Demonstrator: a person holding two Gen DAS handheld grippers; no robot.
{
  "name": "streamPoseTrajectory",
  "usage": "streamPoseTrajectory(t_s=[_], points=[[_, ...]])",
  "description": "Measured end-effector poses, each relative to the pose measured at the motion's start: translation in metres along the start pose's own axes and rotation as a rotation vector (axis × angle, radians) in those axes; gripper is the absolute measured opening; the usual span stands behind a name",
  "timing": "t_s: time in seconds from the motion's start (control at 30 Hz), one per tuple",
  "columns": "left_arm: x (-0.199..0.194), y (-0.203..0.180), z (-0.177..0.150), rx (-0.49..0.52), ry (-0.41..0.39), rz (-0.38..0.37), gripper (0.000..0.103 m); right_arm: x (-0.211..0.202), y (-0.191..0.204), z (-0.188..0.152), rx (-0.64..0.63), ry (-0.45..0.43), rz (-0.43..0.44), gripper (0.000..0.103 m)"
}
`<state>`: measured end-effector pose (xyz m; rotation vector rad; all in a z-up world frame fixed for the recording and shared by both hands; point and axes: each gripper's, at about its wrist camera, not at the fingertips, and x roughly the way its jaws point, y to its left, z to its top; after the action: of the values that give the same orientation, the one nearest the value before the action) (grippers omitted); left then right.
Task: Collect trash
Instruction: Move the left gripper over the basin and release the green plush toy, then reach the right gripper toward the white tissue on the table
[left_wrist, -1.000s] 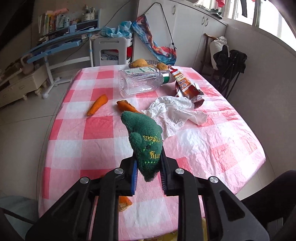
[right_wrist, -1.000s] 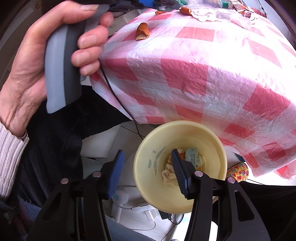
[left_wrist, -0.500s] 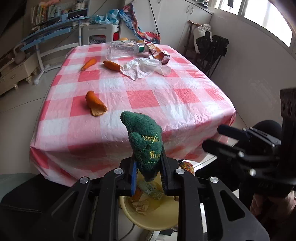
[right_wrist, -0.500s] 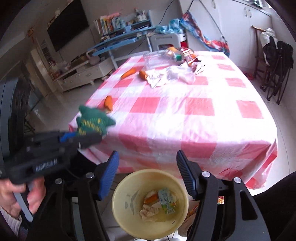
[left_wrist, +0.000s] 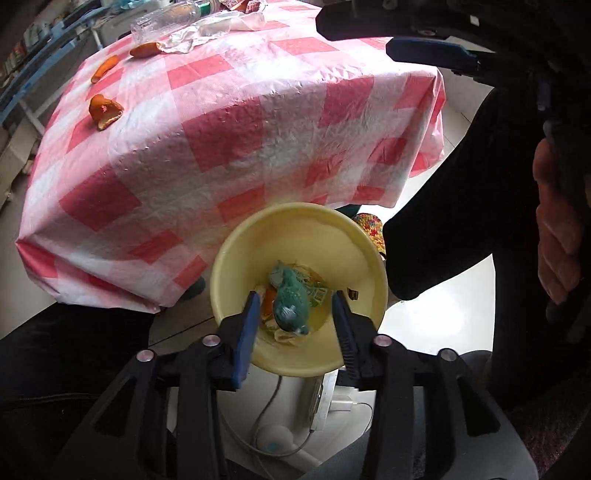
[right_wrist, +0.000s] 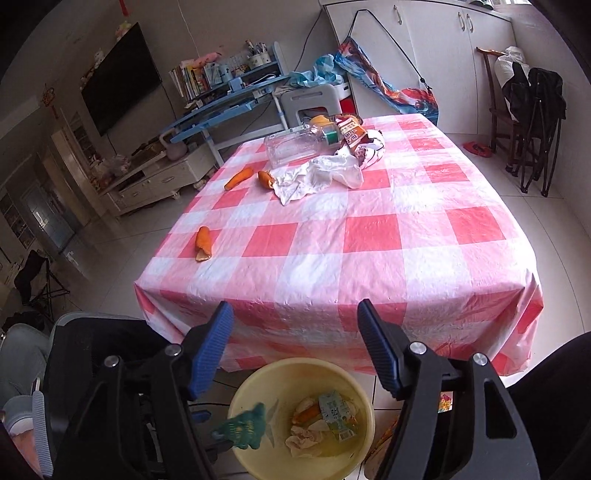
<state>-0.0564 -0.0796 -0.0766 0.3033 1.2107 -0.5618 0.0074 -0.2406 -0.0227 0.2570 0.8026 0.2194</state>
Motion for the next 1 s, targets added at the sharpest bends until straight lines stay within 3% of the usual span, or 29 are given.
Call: streamPoseTrajectory(t_s=[0.2,0.27,0.43,0.53,0.87,1.0], points=[[-0.033,0.019,0.005,-0.079,-0.170,0.012,0.063,0.013,0.006,0.008,-0.036,0.040,-0.010,0.069],[-0.047,0.034,0.007,-0.142,-0.249,0.014,0.066,0.020,0.009,0.013,-0.060,0.060,-0.016,0.070],[-0.086,0.070,0.003,-0.346,-0.494,0.104,0.084,0.044,0.008,0.028,-0.093,0.109,-0.040,0.070],[-0.099,0.087,0.000,-0.443,-0.586,0.135,0.088,0.069,0.010,0.045,-0.151,0.152,-0.066,0.072],[-0.099,0.120,0.016,-0.552,-0.632,0.206,0.089,0.167,0.017,0.108,-0.357,0.276,-0.108,0.073],[-0.099,0.131,0.014,-0.589,-0.647,0.197,0.090,0.187,0.014,0.125,-0.389,0.258,-0.081,0.083]])
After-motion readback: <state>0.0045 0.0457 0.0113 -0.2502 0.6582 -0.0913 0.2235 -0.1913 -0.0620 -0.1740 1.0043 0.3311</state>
